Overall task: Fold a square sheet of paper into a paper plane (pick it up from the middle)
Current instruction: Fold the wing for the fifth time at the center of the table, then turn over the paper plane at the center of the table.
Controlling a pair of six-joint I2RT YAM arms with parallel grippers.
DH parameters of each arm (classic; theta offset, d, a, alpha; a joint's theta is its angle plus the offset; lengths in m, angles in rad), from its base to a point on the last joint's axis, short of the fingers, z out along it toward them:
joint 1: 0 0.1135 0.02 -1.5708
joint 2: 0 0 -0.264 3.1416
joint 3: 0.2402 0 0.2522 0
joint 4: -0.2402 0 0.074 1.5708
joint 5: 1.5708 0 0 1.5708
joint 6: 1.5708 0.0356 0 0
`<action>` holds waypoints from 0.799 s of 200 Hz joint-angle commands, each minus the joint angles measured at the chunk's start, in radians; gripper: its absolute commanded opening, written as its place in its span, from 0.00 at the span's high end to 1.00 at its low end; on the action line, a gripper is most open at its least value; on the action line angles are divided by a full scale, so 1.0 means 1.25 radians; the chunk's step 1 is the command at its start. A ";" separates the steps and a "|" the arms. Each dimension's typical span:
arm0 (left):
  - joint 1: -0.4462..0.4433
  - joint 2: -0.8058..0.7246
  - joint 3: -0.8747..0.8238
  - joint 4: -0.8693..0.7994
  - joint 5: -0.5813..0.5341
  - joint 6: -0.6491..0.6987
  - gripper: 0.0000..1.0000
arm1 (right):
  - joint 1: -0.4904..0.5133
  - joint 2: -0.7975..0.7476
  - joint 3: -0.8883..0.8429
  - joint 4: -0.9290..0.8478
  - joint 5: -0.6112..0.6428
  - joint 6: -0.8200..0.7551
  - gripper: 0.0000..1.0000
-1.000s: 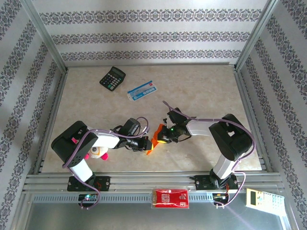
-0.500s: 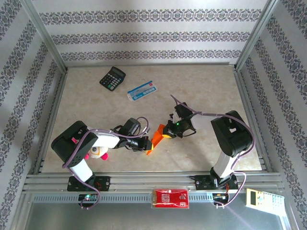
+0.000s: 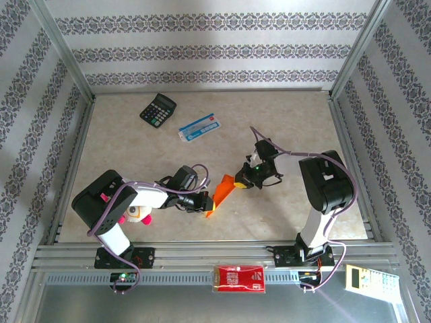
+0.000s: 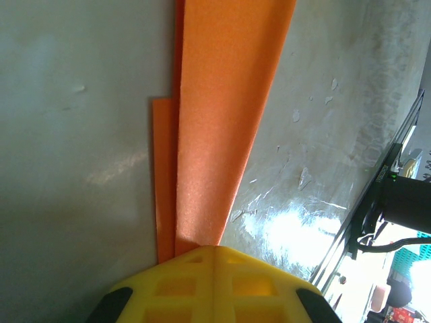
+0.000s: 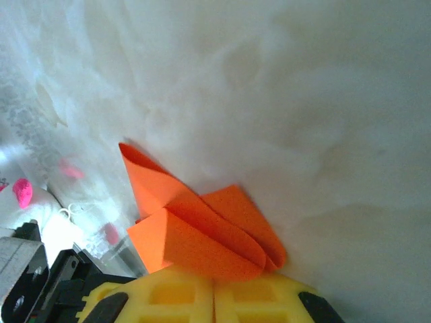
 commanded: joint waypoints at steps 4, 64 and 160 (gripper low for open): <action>-0.003 0.037 -0.042 -0.191 -0.081 0.028 1.00 | -0.077 0.042 0.027 0.026 0.206 -0.019 0.92; -0.004 0.020 -0.015 -0.178 -0.065 0.007 1.00 | -0.123 0.057 0.081 0.016 0.181 -0.017 0.91; 0.081 -0.197 0.066 -0.192 -0.133 -0.019 0.70 | 0.156 -0.271 -0.001 -0.120 0.499 -0.020 0.69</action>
